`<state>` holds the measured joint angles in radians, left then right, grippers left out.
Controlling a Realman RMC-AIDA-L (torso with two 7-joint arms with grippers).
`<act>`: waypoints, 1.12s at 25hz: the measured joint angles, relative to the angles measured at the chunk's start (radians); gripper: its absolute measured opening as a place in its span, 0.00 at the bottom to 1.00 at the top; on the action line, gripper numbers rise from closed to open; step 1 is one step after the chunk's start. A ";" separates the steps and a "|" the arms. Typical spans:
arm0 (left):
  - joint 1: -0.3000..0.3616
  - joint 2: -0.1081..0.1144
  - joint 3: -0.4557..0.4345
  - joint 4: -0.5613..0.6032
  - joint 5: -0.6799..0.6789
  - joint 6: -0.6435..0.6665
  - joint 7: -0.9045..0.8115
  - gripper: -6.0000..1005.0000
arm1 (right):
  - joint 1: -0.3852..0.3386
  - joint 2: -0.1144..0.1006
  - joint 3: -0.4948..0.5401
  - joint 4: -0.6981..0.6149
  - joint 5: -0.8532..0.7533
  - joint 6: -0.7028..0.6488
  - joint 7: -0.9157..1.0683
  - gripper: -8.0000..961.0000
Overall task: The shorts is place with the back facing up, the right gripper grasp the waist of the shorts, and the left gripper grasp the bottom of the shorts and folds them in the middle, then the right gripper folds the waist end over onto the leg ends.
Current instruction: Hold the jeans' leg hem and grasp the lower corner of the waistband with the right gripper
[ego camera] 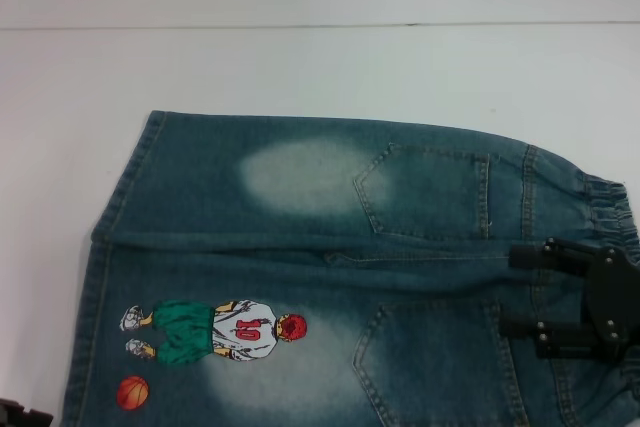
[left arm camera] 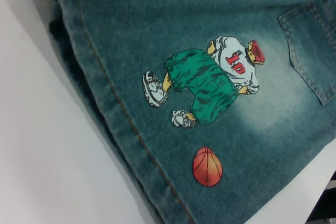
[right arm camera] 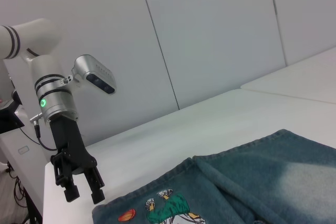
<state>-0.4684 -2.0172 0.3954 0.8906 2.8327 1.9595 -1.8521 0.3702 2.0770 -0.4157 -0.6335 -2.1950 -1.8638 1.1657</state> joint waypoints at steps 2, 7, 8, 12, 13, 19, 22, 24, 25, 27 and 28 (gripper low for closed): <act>0.002 0.000 0.000 0.000 0.001 -0.001 0.000 0.87 | 0.000 0.000 0.000 0.000 0.000 0.000 0.000 0.93; 0.004 -0.001 0.000 -0.001 0.023 -0.013 -0.001 0.87 | -0.001 0.000 0.000 0.000 0.000 0.000 -0.001 0.93; 0.005 -0.002 0.000 -0.001 0.023 -0.014 -0.001 0.87 | -0.001 0.000 0.000 0.000 0.000 0.000 -0.001 0.93; 0.006 -0.002 0.001 -0.005 0.024 -0.013 -0.001 0.87 | -0.001 0.000 0.000 0.000 0.000 0.000 -0.001 0.93; 0.005 -0.002 0.001 -0.007 0.024 -0.012 -0.001 0.87 | -0.001 0.000 0.000 0.000 0.000 0.000 -0.002 0.93; 0.004 -0.002 0.012 -0.010 0.024 -0.007 -0.001 0.87 | -0.002 0.000 0.000 0.000 0.000 -0.001 -0.001 0.93; 0.003 -0.003 0.015 -0.012 0.024 -0.007 -0.001 0.87 | -0.003 0.000 0.000 0.000 0.000 -0.001 -0.001 0.93; 0.002 -0.006 0.017 -0.013 0.024 -0.007 -0.001 0.87 | -0.003 0.000 0.000 0.000 0.000 -0.002 -0.002 0.93; 0.002 -0.008 0.019 -0.013 0.024 -0.008 -0.001 0.87 | -0.003 0.000 0.000 0.000 0.000 -0.002 -0.002 0.93; 0.002 -0.009 0.022 -0.013 0.024 -0.008 -0.001 0.87 | -0.004 0.000 0.000 0.000 0.000 -0.002 -0.002 0.93; 0.002 -0.010 0.023 -0.013 0.024 -0.008 -0.002 0.87 | -0.004 0.000 0.000 0.000 0.000 -0.002 -0.002 0.93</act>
<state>-0.4663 -2.0277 0.4187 0.8773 2.8563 1.9511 -1.8539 0.3665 2.0770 -0.4157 -0.6336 -2.1951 -1.8654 1.1642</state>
